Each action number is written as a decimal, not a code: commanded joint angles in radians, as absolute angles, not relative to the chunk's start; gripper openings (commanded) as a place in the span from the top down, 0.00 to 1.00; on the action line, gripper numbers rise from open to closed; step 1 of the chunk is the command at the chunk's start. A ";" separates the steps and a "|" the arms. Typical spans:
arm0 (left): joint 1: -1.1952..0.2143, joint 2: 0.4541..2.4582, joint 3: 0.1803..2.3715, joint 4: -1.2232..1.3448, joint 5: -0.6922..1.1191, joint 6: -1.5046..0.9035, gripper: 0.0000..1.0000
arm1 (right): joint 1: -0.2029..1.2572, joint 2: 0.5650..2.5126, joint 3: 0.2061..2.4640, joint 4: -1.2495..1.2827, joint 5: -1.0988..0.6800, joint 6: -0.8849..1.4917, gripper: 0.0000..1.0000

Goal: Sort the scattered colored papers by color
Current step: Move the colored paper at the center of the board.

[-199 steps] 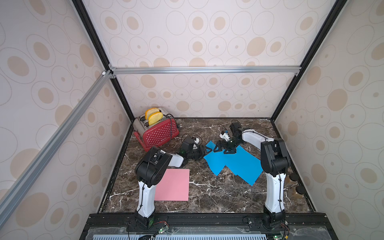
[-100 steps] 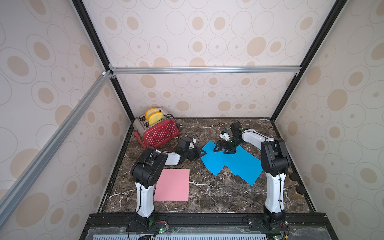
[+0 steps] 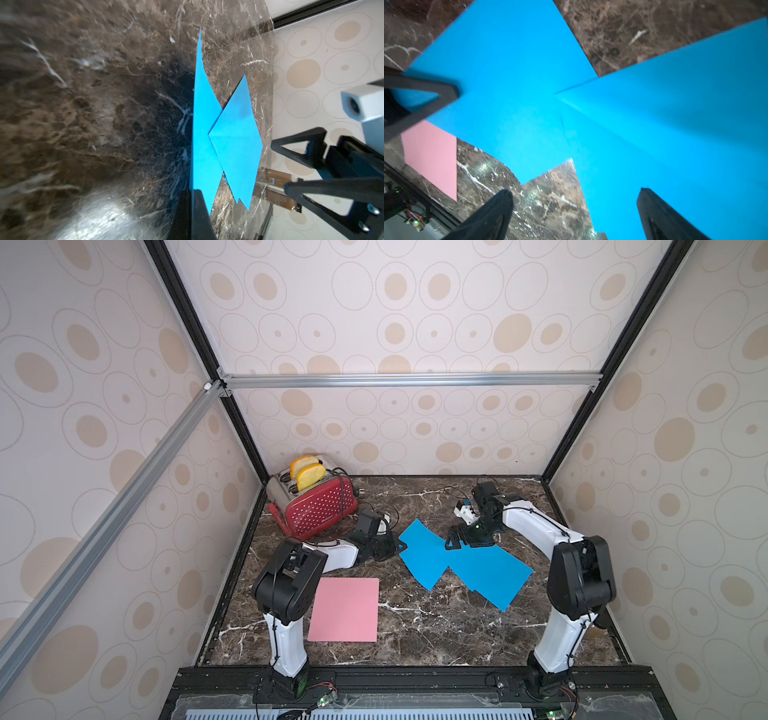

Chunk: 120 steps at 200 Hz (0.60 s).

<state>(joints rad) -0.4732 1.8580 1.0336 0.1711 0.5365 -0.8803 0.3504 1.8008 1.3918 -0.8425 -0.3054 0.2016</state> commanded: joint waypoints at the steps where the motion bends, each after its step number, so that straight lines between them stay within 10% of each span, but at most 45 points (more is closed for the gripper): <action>1: -0.475 1.798 1.117 0.000 0.444 -0.770 1.00 | 0.340 1.789 1.294 -0.861 -0.230 0.201 0.00; 120: -0.546 1.561 0.984 -0.177 0.282 -0.851 1.00 | 0.267 1.902 1.209 -0.738 -0.320 0.260 0.00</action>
<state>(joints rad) -0.5129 1.6260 1.0367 -0.1223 0.3538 -0.8135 0.3031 1.8519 1.2110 -0.7673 -0.2977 0.2356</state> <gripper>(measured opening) 0.041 0.999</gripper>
